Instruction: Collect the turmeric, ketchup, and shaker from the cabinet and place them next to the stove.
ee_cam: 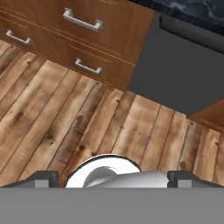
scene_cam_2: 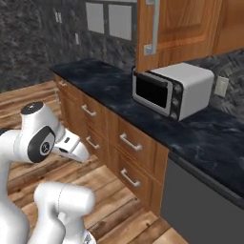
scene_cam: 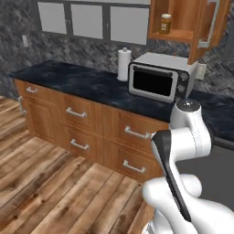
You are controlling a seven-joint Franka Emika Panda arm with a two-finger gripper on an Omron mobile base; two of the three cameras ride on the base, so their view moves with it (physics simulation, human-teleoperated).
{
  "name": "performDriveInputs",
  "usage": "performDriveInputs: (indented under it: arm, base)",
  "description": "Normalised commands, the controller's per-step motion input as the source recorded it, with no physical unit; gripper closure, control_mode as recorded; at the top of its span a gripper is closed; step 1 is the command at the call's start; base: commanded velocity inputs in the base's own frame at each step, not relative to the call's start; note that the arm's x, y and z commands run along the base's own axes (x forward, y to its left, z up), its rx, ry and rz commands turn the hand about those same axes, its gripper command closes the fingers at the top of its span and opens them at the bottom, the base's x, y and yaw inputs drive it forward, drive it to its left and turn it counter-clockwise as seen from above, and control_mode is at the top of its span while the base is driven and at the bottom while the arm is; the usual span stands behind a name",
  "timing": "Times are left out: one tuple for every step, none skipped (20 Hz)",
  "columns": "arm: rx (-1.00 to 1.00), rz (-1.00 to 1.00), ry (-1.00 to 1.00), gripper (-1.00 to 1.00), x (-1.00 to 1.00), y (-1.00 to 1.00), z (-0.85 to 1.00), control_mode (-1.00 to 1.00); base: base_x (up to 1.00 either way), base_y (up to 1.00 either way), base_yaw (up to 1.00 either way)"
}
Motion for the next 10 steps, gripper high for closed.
performDriveInputs:
  arm:
    - [0.00,0.00,0.00,-1.00,0.00,0.00,0.00,1.00]
    - [0.00,0.00,0.00,-1.00,0.00,0.00,0.00,1.00]
    - [0.00,0.00,0.00,-1.00,0.00,0.00,0.00,1.00]
    - [0.00,0.00,0.00,-1.00,0.00,0.00,0.00,1.00]
    - [0.00,0.00,0.00,-1.00,0.00,0.00,0.00,1.00]
    - [0.00,0.00,0.00,-1.00,0.00,0.00,0.00,1.00]
    - [0.00,0.00,0.00,-1.00,0.00,0.00,0.00,1.00]
    - [0.00,0.00,0.00,-1.00,0.00,0.00,0.00,1.00]
    - [0.00,0.00,0.00,-1.00,0.00,0.00,0.00,1.00]
    - [0.00,0.00,0.00,-1.00,0.00,0.00,0.00,1.00]
  base:
    - [0.73,0.65,-0.33]
    - [0.76,0.46,-0.34]
    - [0.74,0.41,-0.35]
    - [0.70,0.37,-0.38]
    - [0.64,0.25,-0.42]
    - [0.63,0.11,-0.44]
    - [0.62,0.13,-0.45]
    - [0.64,0.22,-0.46]
    - [0.63,0.14,-0.45]
    - [0.57,0.19,-0.46]
